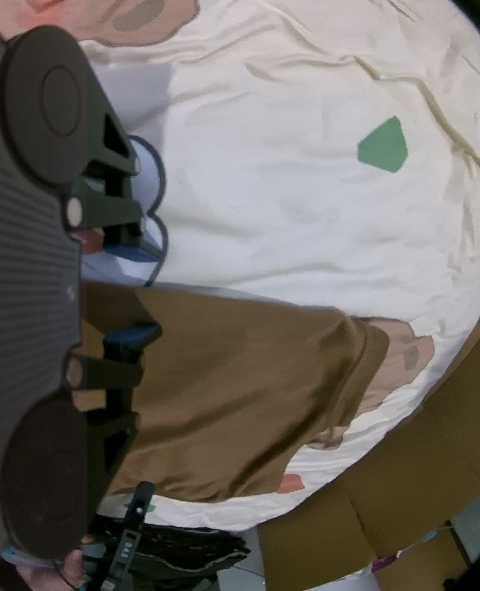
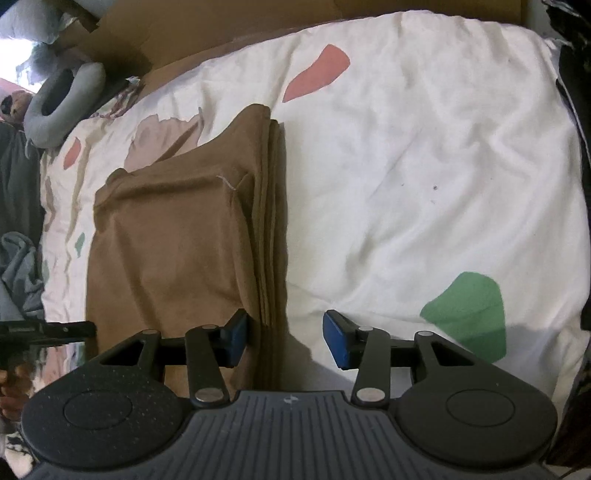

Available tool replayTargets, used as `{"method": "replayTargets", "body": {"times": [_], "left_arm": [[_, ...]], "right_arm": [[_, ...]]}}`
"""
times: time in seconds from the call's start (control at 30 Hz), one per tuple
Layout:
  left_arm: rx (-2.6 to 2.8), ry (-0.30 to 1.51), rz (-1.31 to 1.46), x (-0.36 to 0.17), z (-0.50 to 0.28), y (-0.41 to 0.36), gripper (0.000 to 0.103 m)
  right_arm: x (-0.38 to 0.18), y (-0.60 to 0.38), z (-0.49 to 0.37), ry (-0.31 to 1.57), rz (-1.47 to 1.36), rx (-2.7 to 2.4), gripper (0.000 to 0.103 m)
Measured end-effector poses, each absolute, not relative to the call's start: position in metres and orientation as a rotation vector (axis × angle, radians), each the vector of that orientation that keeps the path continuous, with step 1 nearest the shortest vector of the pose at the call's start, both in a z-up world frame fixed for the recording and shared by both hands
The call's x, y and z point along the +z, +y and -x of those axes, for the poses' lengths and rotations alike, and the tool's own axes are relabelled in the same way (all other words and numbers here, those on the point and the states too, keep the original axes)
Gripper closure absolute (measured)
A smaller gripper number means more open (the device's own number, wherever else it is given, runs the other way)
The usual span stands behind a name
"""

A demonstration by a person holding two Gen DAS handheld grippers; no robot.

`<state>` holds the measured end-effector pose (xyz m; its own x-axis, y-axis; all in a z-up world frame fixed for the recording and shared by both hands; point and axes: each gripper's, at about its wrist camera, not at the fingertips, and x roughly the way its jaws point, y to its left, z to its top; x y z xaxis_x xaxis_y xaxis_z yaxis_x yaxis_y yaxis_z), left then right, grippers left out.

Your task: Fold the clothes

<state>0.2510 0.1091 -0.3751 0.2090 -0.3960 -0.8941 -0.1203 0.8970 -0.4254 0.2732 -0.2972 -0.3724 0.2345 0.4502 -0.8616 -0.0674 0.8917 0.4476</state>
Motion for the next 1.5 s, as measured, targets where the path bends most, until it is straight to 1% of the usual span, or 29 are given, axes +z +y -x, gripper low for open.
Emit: {"method": "replayTargets", "body": {"times": [0.2,0.4,0.6,0.87,1.1,1.37,1.43,1.5], "left_arm": [[-0.210,1.333,0.443,-0.371,-0.258,0.112,0.064],[-0.220,1.297,0.432,-0.369,-0.275,0.112,0.064],[-0.232,1.283,0.413,-0.370,-0.289,0.104,0.064],[-0.232,1.267,0.395,-0.369,-0.299,0.098,0.064],[-0.225,1.237,0.404,-0.367,-0.319,0.095,0.064],[-0.218,1.197,0.437,-0.366,-0.350,0.090,0.064],[-0.216,1.187,0.445,-0.366,-0.358,0.089,0.065],[-0.212,1.179,0.441,-0.366,-0.364,0.087,0.065]], "right_arm": [[-0.359,-0.293,-0.278,1.245,-0.356,0.400,0.053],[-0.358,-0.281,-0.302,1.215,-0.340,0.424,0.053],[-0.366,-0.271,-0.322,1.213,-0.304,0.406,0.053],[-0.372,-0.274,-0.338,1.188,-0.360,0.360,0.054],[-0.377,-0.277,-0.345,1.167,-0.402,0.316,0.059],[-0.379,-0.279,-0.345,1.151,-0.414,0.314,0.062],[-0.380,-0.280,-0.346,1.151,-0.427,0.318,0.068],[-0.381,-0.282,-0.346,1.151,-0.440,0.321,0.069]]}}
